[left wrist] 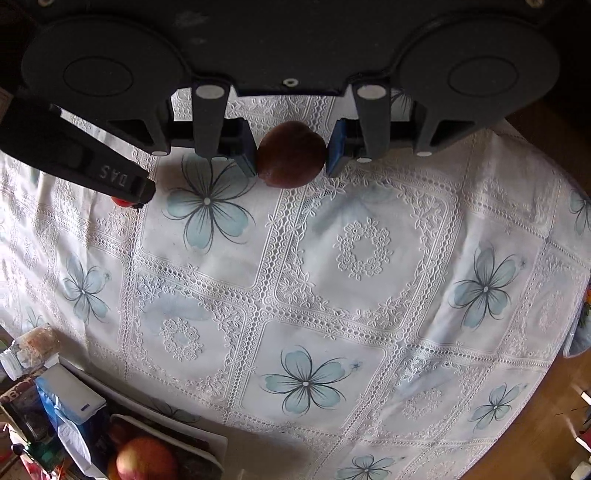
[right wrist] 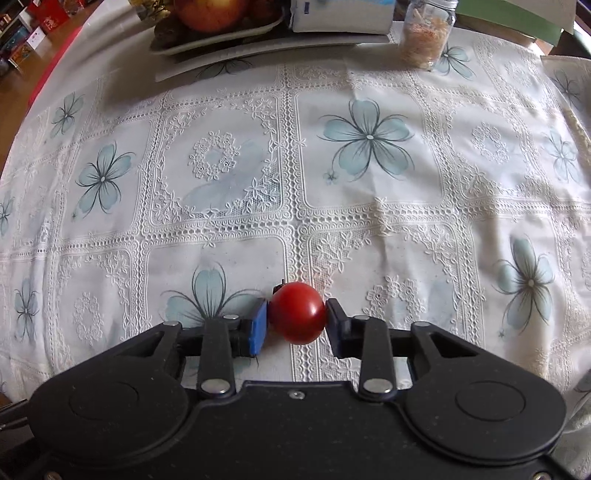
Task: Organize fruits
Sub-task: 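Grasp a dark red plum with the left tool while the right tool grasps a red cherry tomato, then carry the plum with the left tool into the tray while the right tool drops the tomato there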
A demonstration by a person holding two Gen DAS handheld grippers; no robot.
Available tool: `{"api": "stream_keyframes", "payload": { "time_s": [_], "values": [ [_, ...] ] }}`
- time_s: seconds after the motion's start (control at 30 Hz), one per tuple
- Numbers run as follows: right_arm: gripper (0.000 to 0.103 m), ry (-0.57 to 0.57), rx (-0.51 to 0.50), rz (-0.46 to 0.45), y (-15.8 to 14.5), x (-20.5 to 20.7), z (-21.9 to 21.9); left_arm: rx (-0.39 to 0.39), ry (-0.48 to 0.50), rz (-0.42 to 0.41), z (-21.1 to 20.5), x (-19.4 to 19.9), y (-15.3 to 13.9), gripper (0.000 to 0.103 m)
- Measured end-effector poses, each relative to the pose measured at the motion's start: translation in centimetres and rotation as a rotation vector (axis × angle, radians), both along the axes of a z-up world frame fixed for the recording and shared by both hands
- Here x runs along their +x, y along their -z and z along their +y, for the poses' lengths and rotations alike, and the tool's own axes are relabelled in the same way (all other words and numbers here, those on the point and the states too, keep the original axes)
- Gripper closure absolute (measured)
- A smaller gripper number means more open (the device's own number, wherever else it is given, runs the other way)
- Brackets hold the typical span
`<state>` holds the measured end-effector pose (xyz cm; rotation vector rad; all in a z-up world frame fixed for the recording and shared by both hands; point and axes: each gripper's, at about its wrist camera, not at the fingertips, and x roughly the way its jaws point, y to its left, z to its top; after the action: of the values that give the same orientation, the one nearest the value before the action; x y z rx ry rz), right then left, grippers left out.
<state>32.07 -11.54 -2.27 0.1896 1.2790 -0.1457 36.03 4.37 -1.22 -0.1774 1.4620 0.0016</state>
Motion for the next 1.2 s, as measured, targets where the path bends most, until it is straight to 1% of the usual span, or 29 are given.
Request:
{"api": "stream_keyframes", "payload": {
  "time_s": [0.13,0.43,0.6,0.73,0.8,0.87,1.0,1.1,1.2],
  "values": [
    [0.061,0.022,0.014,-0.009,-1.2,-1.1,-0.8,-0.011,0.006,-0.001,0.1,-0.3,-0.2,0.062],
    [0.061,0.044,0.046,-0.048,-4.3,-5.8,-2.6,0.036,0.022,-0.036,0.6,-1.6,-0.6,0.062],
    [0.061,0.049,0.058,-0.063,-5.4,-9.3,-3.7,0.079,0.045,-0.077,0.7,-2.8,-1.1,0.062],
    [0.060,0.057,0.066,-0.067,-5.8,-12.2,-4.6,0.103,0.063,-0.122,0.7,-4.2,-2.5,0.062],
    [0.061,0.065,0.068,-0.069,-5.8,-13.8,-5.0,0.087,0.061,-0.147,0.8,-5.6,-3.6,0.062],
    [0.060,0.072,0.070,-0.067,-5.8,-15.1,-5.3,0.070,0.059,-0.155,0.9,-7.1,-4.5,0.062],
    [0.060,0.090,0.096,-0.068,-5.9,-17.6,-5.9,0.056,0.092,-0.168,0.4,-10.6,-5.9,0.062],
    [0.060,0.096,0.118,-0.074,-6.1,-19.1,-6.3,0.045,0.123,-0.156,-0.3,-12.9,-6.4,0.062],
    [0.061,0.099,0.120,-0.079,-6.3,-20.4,-6.6,0.030,0.157,-0.134,-1.2,-15.0,-6.5,0.062]
  ]
}}
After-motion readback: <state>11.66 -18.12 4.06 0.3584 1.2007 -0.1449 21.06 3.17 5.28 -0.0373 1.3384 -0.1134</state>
